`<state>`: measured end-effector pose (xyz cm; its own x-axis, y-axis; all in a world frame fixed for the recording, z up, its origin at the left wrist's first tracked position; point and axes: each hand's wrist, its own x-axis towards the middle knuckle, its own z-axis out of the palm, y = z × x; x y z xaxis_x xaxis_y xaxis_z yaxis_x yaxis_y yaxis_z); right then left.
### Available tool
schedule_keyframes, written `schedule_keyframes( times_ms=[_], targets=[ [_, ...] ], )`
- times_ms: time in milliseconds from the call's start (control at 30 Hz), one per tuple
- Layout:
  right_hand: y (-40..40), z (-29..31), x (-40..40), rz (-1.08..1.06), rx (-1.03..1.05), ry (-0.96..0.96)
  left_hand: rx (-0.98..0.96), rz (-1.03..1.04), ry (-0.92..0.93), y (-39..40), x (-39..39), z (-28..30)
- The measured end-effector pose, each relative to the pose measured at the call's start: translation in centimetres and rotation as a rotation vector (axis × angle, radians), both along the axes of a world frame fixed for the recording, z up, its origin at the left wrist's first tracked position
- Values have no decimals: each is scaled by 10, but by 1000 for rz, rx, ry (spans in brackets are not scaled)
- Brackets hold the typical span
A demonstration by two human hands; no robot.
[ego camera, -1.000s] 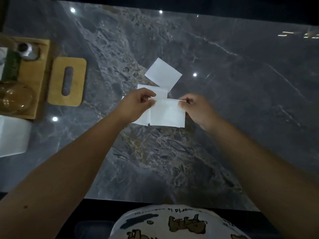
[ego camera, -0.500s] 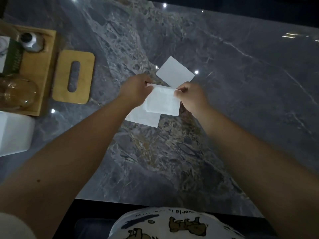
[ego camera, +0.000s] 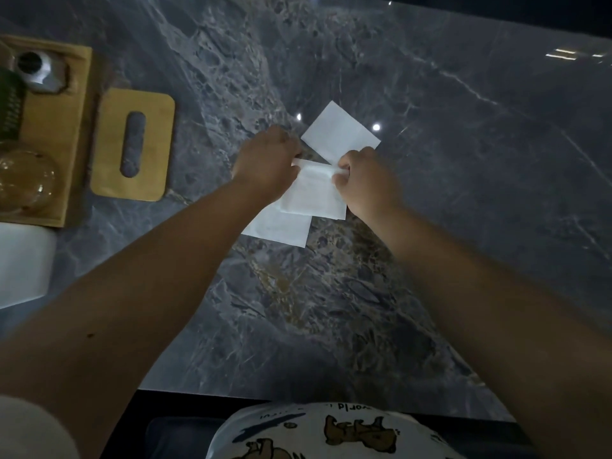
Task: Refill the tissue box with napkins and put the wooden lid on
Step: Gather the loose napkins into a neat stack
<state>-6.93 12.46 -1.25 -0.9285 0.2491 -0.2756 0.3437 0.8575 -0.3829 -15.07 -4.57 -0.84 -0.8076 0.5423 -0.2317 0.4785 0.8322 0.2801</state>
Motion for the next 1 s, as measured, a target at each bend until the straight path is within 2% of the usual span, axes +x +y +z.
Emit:
schedule_keyframes(
  times_ms=[200, 300, 467, 733, 1000],
  targets=[
    [1, 3, -2, 26, -10, 14, -137, -42, 0, 8, -3, 7],
    [2, 5, -3, 19, -48, 7, -137, -43, -26, 11, -2, 10],
    [6, 10, 0, 26, -80, 5, 3, -18, -69, 8, 4, 14],
    [20, 36, 8, 0, -282, 34, 293, -60, -175, 0, 7, 32],
    [32, 69, 28, -94, -382, 95, 424, -1, -258, -3, 15, 55]
  ],
)
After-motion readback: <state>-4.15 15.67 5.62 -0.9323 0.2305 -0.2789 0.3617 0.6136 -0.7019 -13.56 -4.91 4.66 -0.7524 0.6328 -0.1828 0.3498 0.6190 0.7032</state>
